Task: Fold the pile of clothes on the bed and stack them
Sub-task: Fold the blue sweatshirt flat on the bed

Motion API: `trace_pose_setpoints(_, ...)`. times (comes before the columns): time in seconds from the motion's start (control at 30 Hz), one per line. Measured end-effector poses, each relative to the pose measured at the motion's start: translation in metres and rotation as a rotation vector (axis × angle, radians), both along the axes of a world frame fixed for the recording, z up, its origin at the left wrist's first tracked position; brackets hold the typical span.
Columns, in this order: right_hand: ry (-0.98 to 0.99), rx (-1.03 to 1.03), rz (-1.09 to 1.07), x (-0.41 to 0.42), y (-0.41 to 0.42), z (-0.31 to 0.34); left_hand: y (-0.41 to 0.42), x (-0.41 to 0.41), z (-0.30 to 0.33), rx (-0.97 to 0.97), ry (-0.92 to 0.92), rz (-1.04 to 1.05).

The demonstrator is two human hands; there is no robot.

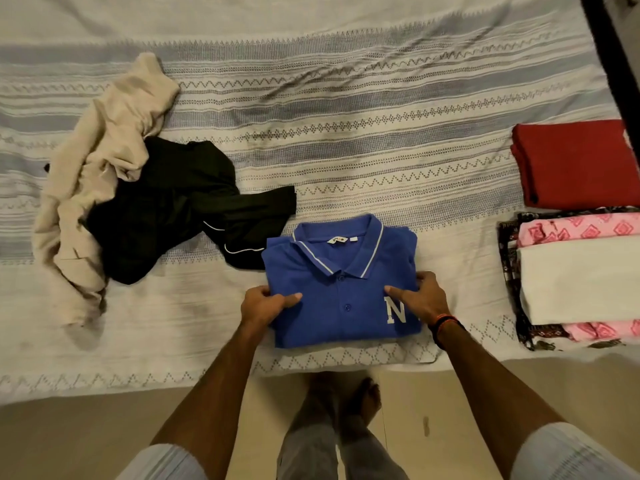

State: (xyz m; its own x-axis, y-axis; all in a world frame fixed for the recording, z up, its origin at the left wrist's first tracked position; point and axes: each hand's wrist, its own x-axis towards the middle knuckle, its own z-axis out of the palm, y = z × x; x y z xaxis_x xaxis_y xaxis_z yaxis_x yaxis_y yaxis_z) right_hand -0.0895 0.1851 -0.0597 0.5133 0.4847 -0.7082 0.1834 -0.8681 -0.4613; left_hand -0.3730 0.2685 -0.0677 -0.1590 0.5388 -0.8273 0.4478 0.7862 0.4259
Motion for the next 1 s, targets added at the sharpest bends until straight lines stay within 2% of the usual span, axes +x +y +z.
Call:
trace_pose_setpoints(0.1,0.037,0.012,-0.016,-0.004,0.005,-0.002,0.002,0.004,-0.004,-0.031,-0.047,-0.013)
trace_pose_setpoints(0.57,0.016,0.218,0.042,-0.017,0.015,0.014,-0.002,0.019,0.008,0.19,-0.108,-0.07)
trace_pose_setpoints(1.0,-0.057,0.36,0.046,0.011,0.005,0.156,-0.001,0.057,0.145,0.285,-0.189,-0.129)
